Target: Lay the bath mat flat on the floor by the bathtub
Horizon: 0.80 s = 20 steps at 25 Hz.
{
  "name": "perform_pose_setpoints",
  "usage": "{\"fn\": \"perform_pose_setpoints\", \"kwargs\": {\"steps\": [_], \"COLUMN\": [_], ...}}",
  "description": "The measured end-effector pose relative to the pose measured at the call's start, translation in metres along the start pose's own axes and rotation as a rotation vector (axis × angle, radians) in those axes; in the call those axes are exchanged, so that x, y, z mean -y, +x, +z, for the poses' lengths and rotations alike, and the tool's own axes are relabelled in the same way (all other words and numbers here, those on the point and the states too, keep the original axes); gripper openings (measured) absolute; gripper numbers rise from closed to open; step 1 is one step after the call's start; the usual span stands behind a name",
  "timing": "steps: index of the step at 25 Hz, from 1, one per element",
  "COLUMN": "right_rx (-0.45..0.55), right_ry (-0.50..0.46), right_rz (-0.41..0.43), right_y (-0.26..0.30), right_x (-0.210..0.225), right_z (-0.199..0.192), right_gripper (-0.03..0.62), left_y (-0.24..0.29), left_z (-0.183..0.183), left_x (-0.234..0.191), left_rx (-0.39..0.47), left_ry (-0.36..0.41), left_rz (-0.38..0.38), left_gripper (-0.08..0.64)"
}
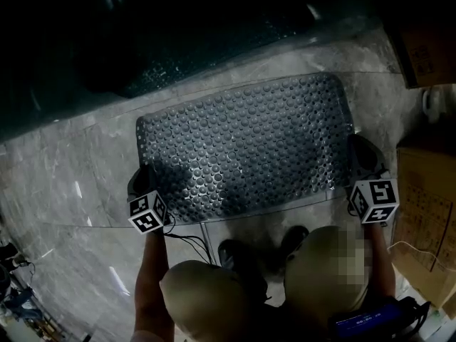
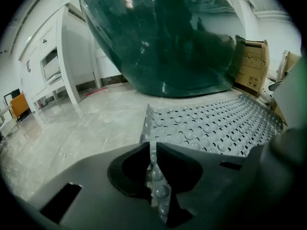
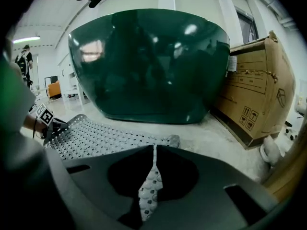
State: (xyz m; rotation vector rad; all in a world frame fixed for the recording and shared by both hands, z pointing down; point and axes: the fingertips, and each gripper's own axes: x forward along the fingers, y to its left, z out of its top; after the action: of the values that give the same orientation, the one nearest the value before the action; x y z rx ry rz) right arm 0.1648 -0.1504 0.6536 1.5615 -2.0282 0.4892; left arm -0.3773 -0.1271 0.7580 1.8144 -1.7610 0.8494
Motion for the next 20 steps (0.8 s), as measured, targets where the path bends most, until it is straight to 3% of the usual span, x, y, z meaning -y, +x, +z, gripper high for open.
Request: {"fn": "perform_pose_setpoints", "kwargs": {"steps": [3,7,17,20], "right_rx": [0.018,0.092,0.345,0.440], "right_ry": [0.019,-0.002,-0.085,-0.157], "right_rz": [0.017,0.056,0.137,0.153], "right_y": [0.001,0.004,0.005,-0.006], "right_x": [-0.003,-0.018,-0.061,-0.079], "right_z": [0.003,0.035,0.172,0.214], "right_gripper": [0.033,0.032,0.032,0.032], "left_y": [-0.009,-0.034,-0.095,-0.114], "left_z": [0.012,0.058,0.214,0.253], "left_x": [0.003,0.014,0.046,0.053], "left_rx": [0.029,0.150,0.472,0.550], "left_ry": [0.000,0.020,0.114,0.132], "left_rz": [0.009,0.008,-0.028,-0.034], "left_gripper": [0.038,0.038,0.038,0.037]}}
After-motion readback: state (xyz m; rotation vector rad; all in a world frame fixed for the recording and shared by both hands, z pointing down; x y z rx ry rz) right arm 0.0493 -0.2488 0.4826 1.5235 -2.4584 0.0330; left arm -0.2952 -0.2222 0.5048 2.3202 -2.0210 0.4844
